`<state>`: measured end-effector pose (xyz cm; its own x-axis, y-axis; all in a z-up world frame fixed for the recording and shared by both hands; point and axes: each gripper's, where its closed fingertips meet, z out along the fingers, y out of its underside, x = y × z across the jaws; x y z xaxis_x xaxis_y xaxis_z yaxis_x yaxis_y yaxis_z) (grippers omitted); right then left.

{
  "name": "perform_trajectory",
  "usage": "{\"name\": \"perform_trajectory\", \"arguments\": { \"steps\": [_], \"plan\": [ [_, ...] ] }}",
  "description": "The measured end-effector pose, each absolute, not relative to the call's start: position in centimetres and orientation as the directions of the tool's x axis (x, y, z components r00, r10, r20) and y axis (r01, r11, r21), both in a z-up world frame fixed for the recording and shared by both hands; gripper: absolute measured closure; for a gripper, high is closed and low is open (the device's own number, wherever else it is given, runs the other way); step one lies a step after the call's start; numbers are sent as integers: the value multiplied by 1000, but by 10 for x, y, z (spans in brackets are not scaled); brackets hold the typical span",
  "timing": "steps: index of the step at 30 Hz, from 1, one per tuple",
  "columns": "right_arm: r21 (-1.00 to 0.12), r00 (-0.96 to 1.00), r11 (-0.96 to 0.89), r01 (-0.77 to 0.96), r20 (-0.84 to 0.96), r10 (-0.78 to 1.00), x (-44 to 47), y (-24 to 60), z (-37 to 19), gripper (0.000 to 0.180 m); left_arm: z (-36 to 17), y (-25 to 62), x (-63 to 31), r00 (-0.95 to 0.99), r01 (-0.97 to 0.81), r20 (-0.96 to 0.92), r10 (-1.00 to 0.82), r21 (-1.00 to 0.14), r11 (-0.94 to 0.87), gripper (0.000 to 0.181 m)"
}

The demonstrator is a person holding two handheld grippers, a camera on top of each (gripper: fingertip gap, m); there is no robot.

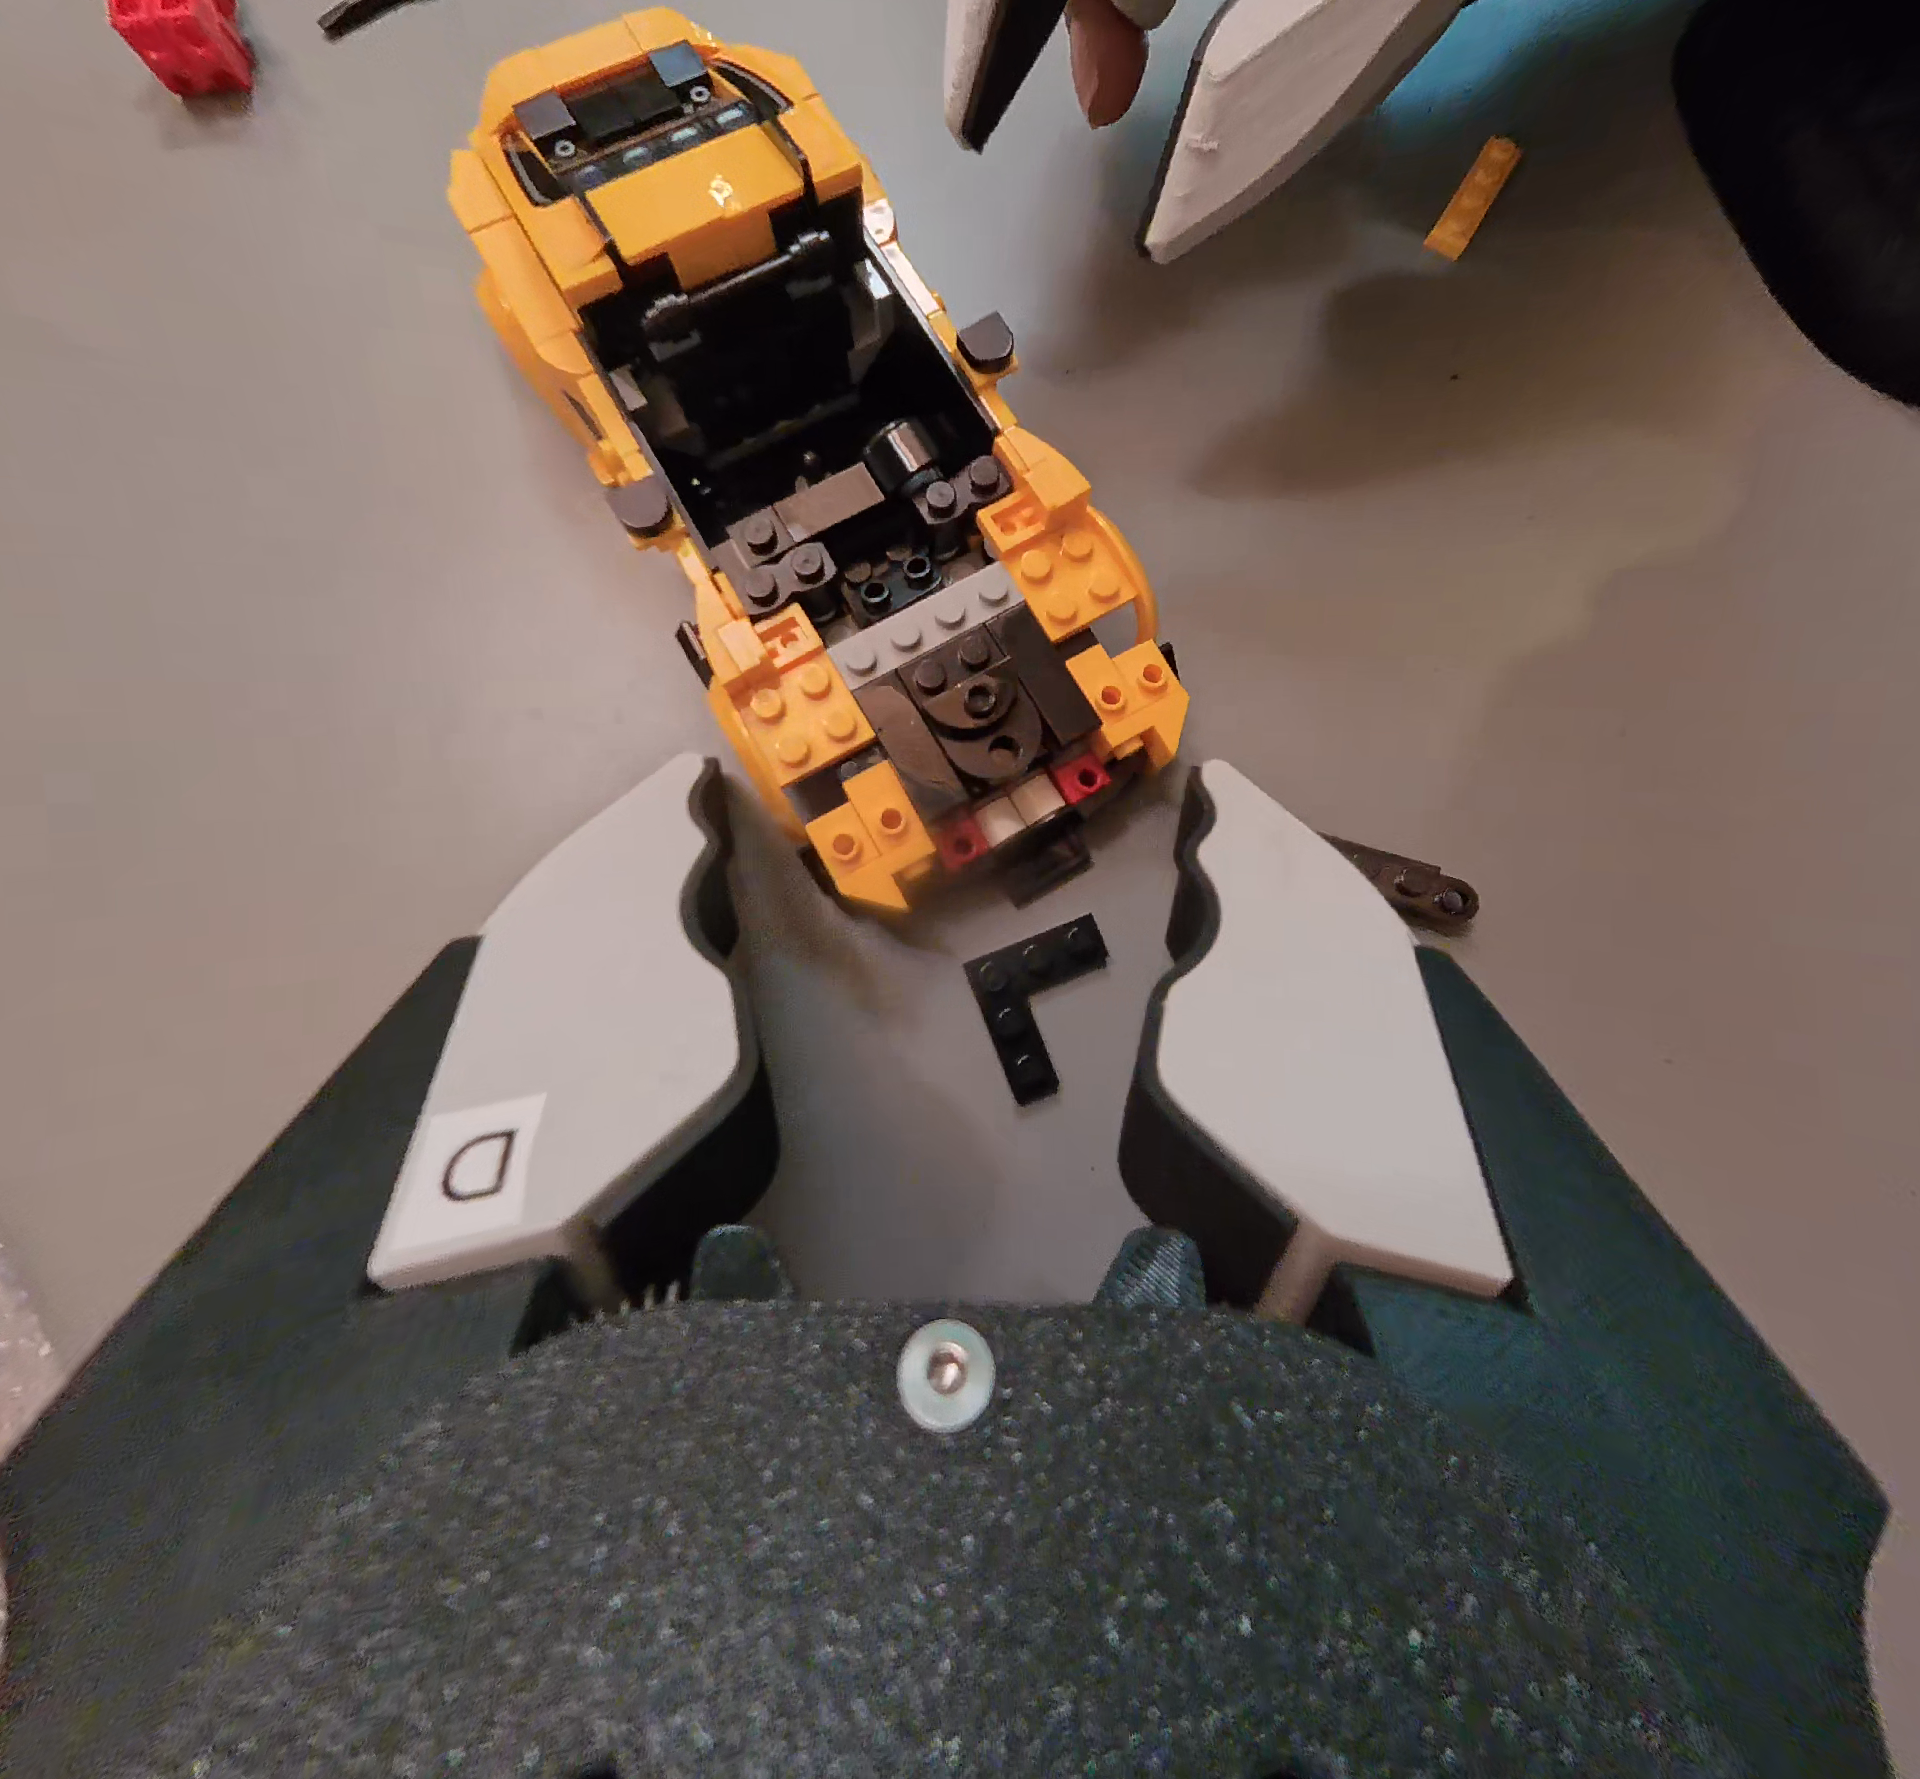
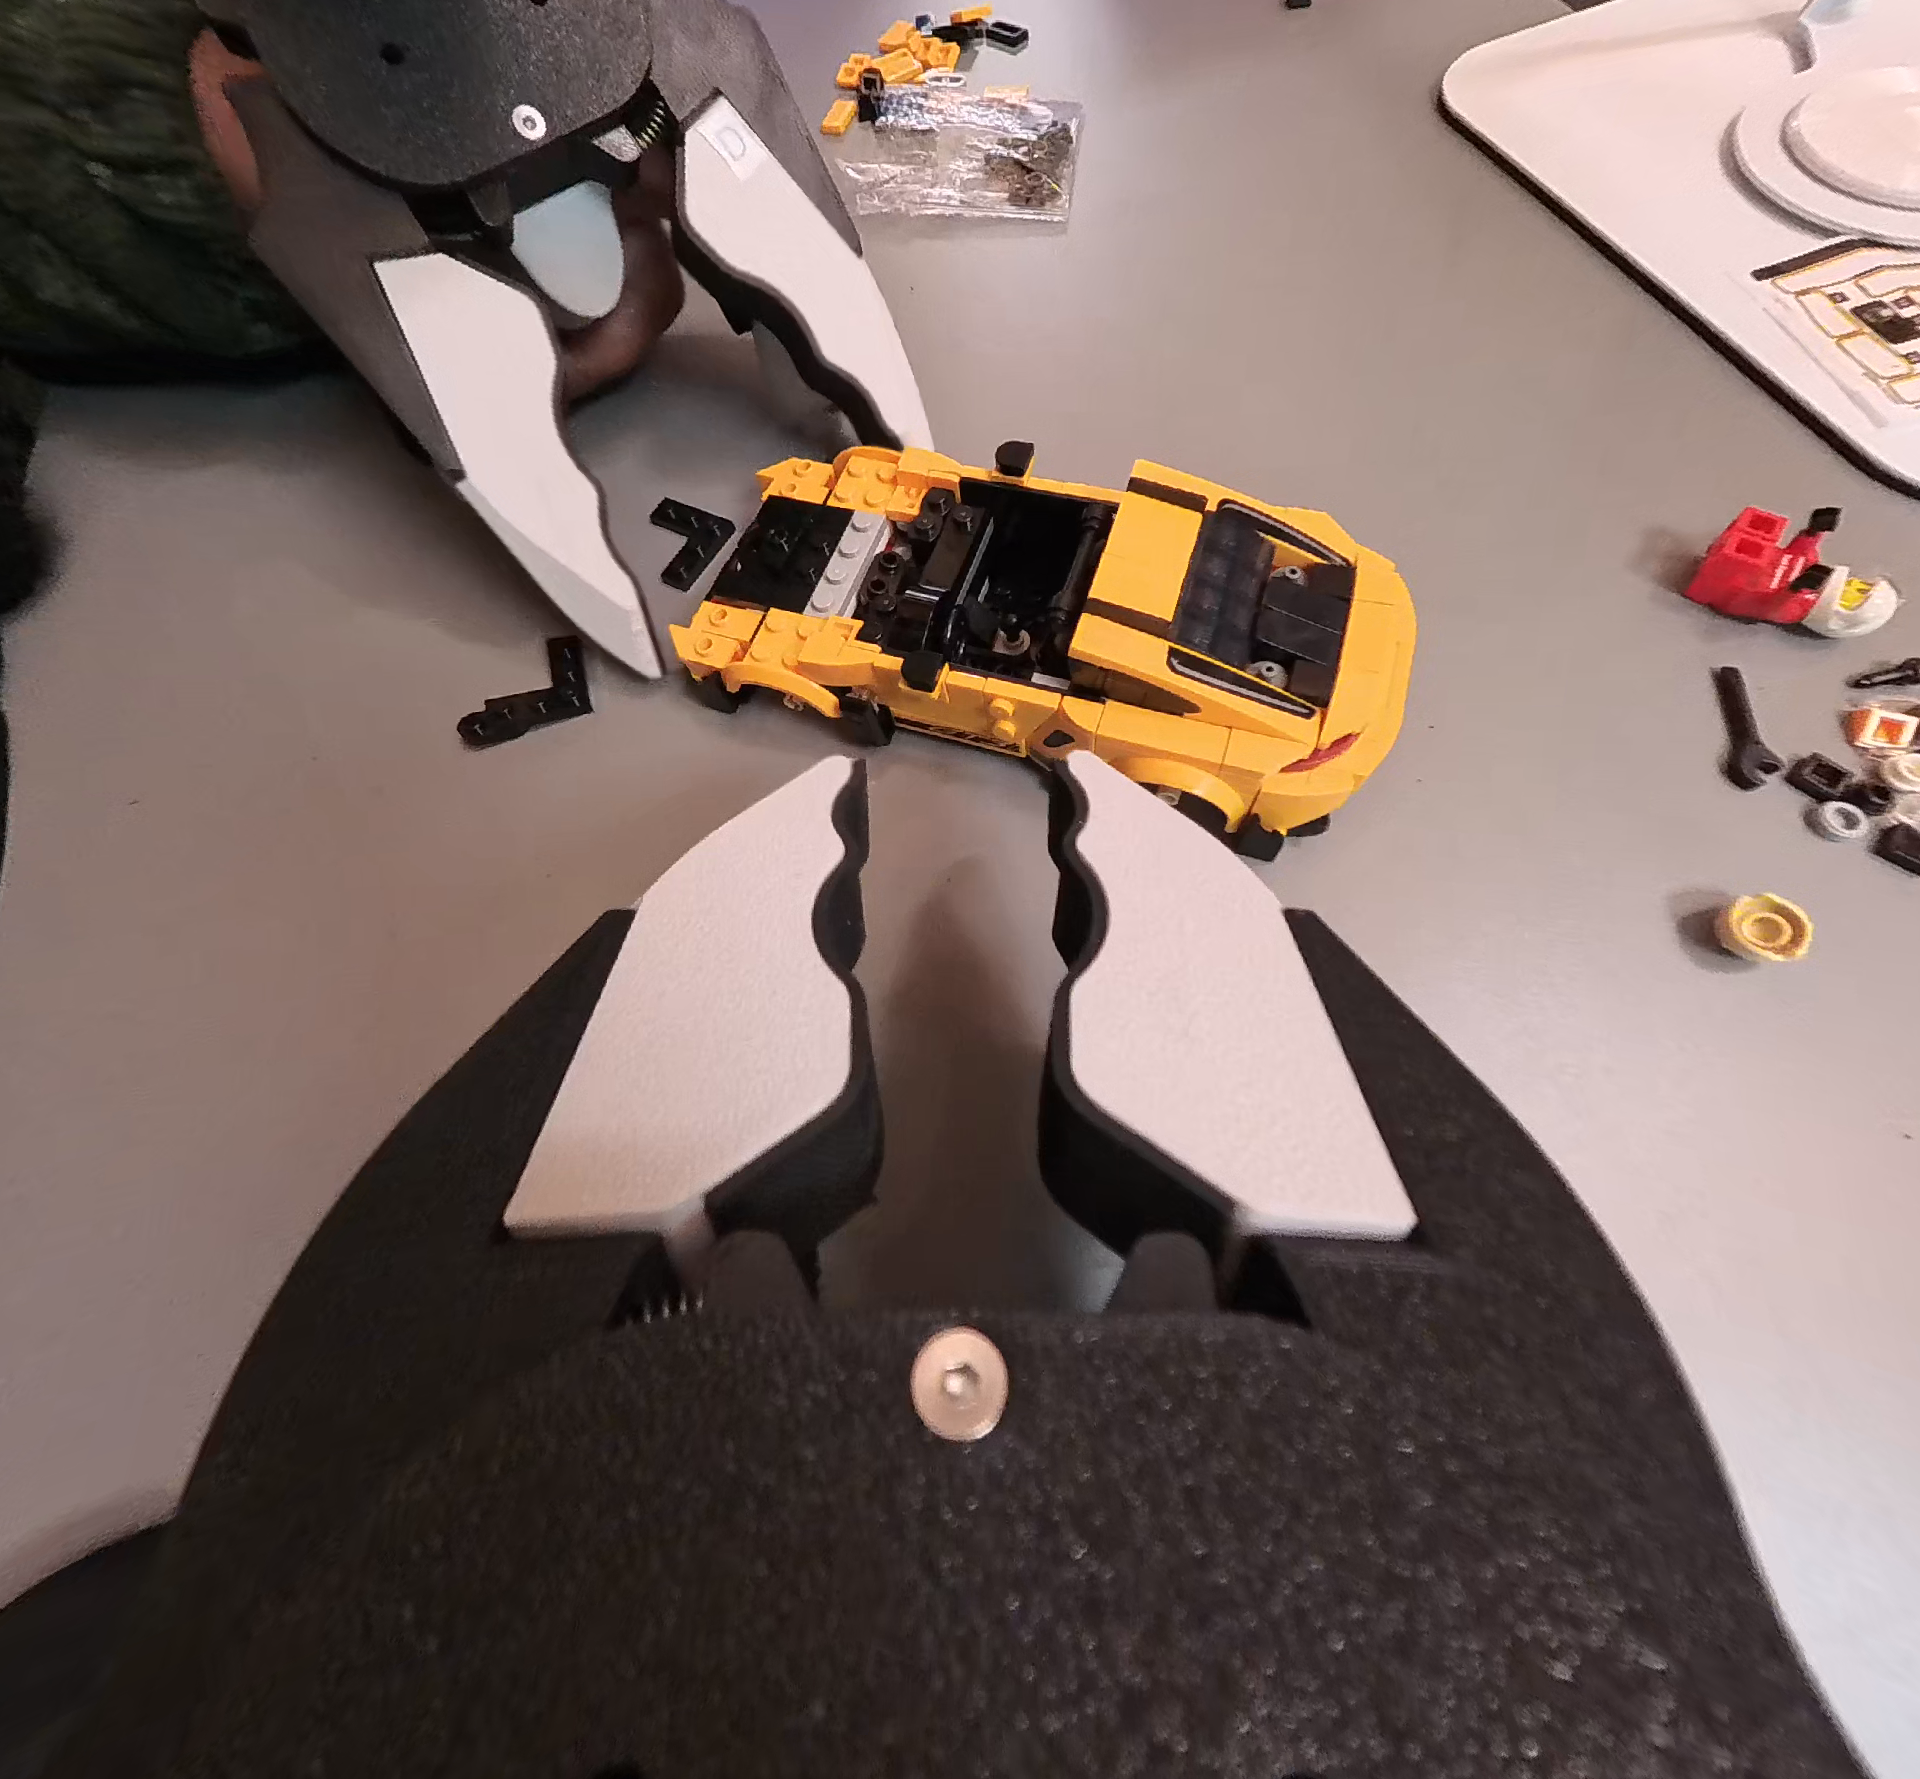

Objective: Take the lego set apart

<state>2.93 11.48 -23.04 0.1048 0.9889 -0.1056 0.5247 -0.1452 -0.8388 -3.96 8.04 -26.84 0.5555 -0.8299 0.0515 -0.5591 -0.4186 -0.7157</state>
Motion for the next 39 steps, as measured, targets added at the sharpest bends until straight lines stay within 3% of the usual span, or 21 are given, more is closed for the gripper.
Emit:
{"name": "perform_trajectory", "arguments": {
  "steps": [5,18,29,33,36,39],
  "plan": [
    [-838,115,-154,523,-110,987,30,117,-232,147,-271,83,-33,628,-534,26,-778,-712,-456,83],
    [-842,130,-145,520,-89,987,32,122,-234,148,-269,91,-28,643,-522,23,-766,-718,-460,94],
    [-817,182,-101,568,5,983,48,140,-243,137,-247,83,-31,558,-362,290,-777,-758,-543,94],
    [-808,183,-99,581,11,983,42,145,-249,119,-234,81,-28,494,-222,480,-725,-737,-639,94],
    [-842,170,19,539,131,977,31,151,-237,100,-226,77,-26,418,-139,612,-672,-688,-713,94],
    [-773,101,284,567,408,908,25,153,-227,94,-219,71,-25,338,-105,692,-638,-646,-756,95]
  ]
}}
